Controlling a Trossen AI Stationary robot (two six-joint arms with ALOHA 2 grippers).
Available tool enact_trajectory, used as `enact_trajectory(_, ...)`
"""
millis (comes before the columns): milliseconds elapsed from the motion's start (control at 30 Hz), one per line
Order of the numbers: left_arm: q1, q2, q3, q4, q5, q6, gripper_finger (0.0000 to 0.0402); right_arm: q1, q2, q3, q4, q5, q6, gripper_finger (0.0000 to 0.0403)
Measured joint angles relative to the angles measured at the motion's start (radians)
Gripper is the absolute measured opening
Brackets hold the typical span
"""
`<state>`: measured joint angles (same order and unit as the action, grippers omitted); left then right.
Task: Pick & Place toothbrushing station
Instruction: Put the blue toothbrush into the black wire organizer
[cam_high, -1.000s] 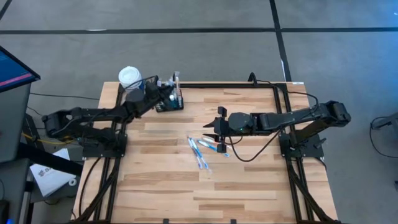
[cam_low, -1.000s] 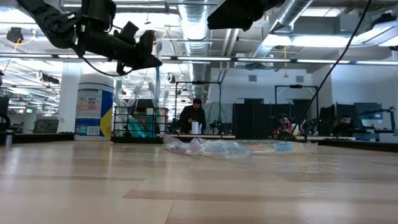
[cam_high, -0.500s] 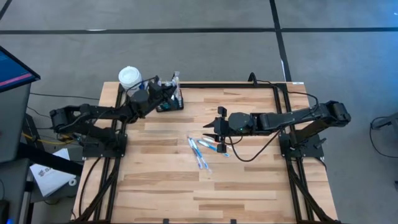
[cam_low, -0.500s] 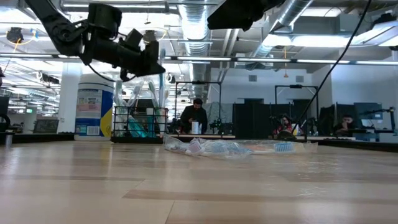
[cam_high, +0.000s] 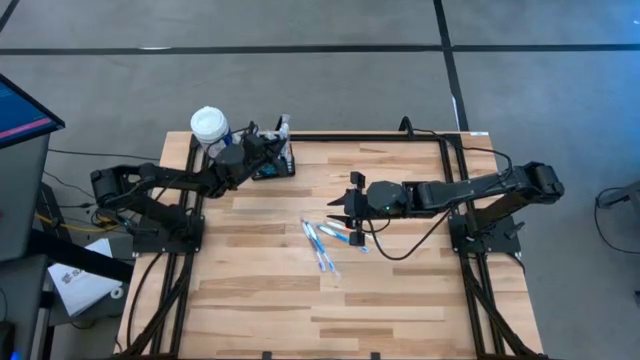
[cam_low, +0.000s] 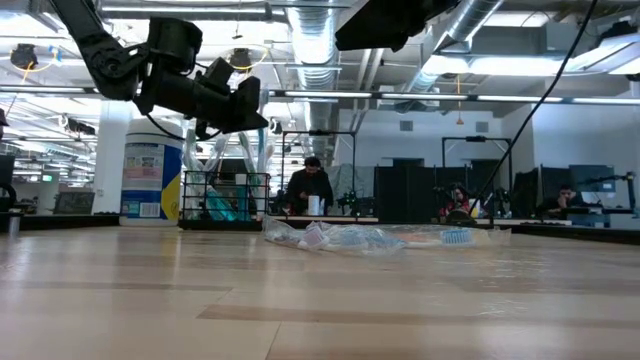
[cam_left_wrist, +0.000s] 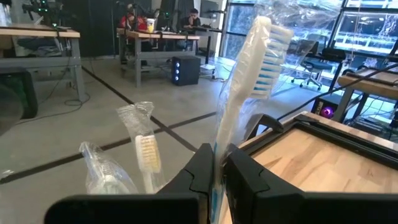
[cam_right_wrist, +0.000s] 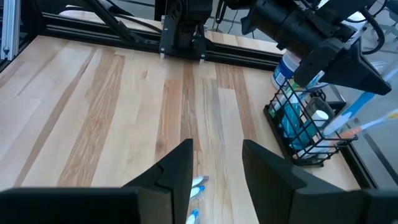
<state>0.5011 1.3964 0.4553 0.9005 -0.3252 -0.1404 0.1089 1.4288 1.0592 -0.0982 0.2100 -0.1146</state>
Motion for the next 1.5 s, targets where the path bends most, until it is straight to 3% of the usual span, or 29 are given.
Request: enact_trajectory(1500, 0.006, 0.008, -0.048, -0.046, -0.013, -0.164, 0.0017, -0.001, 0.0, 0.0, 0.008, 0.0, 0.002, 0.0128)
